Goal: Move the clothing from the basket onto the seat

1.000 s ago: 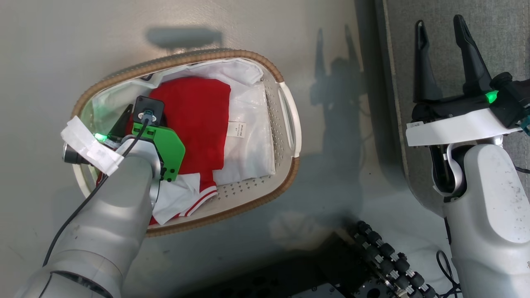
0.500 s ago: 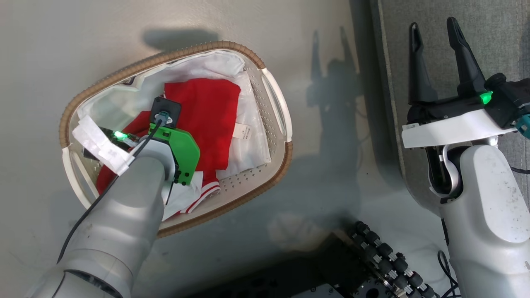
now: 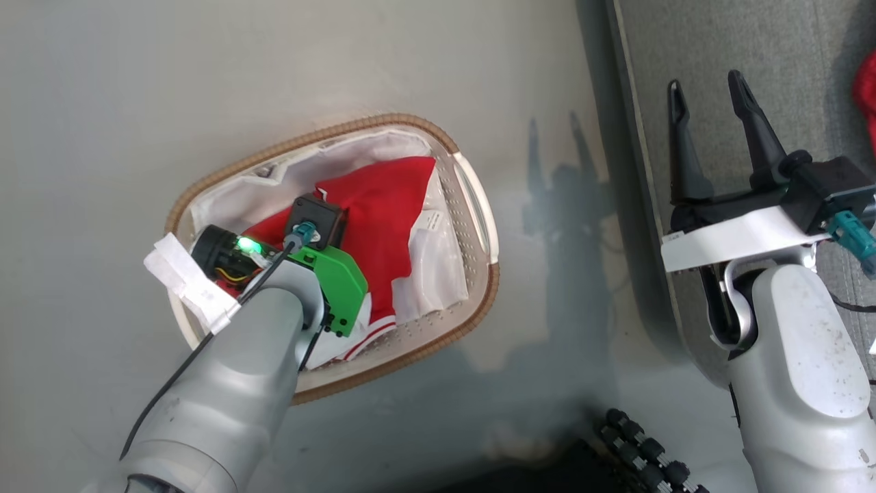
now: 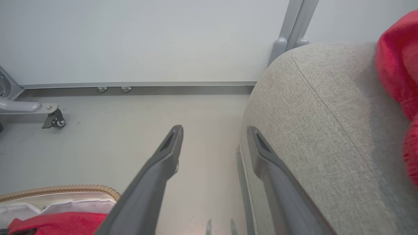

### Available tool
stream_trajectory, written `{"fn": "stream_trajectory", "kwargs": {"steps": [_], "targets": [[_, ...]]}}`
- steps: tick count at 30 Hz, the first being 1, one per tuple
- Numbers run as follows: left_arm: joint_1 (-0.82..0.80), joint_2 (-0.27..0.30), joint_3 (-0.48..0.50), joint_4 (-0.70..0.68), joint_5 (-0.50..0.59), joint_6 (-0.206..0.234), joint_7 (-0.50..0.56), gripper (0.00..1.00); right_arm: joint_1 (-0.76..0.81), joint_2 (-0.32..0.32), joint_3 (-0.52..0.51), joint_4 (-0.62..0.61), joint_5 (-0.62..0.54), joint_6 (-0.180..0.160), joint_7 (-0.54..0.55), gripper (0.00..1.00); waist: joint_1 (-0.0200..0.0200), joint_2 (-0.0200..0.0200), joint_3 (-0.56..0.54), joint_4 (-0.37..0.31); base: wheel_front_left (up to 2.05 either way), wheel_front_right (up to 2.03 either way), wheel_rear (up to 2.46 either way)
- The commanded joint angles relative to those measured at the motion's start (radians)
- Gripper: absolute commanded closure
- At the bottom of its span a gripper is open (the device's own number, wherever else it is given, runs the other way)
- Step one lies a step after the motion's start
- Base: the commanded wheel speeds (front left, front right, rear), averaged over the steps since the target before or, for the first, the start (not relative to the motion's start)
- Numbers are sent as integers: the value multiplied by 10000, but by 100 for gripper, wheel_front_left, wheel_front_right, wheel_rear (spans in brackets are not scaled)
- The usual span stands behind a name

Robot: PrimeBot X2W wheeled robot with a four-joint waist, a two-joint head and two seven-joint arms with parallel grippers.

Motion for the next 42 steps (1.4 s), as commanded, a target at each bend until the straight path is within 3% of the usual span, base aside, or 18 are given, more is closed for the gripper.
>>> {"fn": "stream_trajectory", "kwargs": {"steps": [1,11,23,32,42], "targets": [[218,-12,-47,-168,-145,-82,-91,100,212,-37,-49,59,-101,-7,-22,0,-1,0,-930,527,0,0,0],[844,-11,-284,-1982,-160,-341,-265,100,1139,-37,-279,570,-765,-7,-21,0,-1,0,-3358,1380,0,0,0],[995,819,-350,-4244,335,-440,-256,100,2351,-37,278,1139,-914,-7,-21,0,-1,0,-6055,1575,0,0,0],[148,1684,-282,-6001,487,-493,210,100,2676,-35,1133,1195,-856,-7,-21,0,-1,0,-6984,1387,0,0,0],[-782,2455,-321,-8178,399,-562,1486,100,2199,-34,2290,1197,-1042,-7,-22,0,-1,0,-7377,1516,0,0,0]]}}
